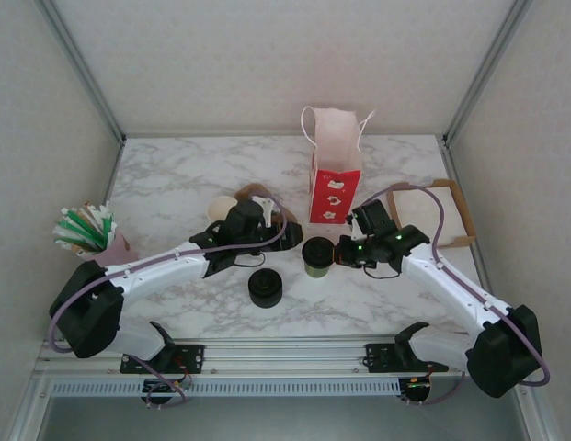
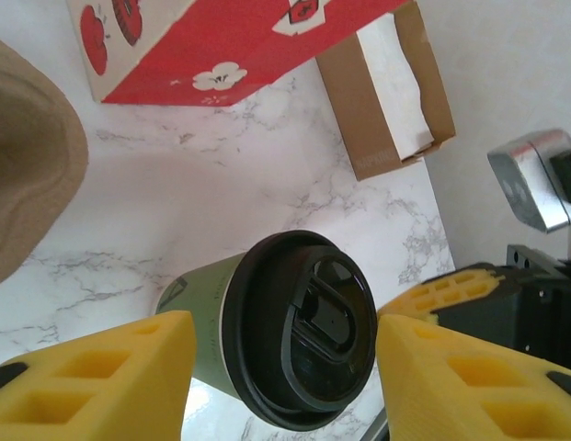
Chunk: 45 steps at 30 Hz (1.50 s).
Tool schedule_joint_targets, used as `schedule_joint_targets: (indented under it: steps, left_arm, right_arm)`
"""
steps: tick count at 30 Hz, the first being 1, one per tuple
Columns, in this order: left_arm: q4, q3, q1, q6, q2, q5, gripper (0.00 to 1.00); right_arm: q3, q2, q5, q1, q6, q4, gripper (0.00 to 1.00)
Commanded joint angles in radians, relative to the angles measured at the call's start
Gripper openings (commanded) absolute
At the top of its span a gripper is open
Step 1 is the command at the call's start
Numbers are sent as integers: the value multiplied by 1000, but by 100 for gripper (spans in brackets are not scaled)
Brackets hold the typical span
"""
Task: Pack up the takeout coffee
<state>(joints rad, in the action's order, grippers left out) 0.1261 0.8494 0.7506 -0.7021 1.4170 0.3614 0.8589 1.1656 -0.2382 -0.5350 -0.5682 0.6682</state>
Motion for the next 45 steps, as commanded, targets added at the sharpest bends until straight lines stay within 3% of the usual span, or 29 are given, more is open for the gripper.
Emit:
schedule_joint_targets:
  steps: [1,16,28,35,40,45]
  left_arm:
    - [41,27,22,15,17,28,58]
    - [46,34,88,13,68,44,62]
    - [38,13,131,-29,36,29,64]
    - [33,-5,134,-64,-20,23,71]
    - [-34,16,127,-46,-63,-10,67]
    - [-108,56,110,-10,-51,-26,56]
  right_arm:
    - [7,25,-28,16,20,-25,2]
    - [73,116,-63,69,64,-53,1]
    - [127,187,-77,77,82,-77,1]
    - [143,188,-53,81,85,-67,3]
    - [131,120,-13,81,79,-31,8]
    - [100,53,-21,82,64,-14,12]
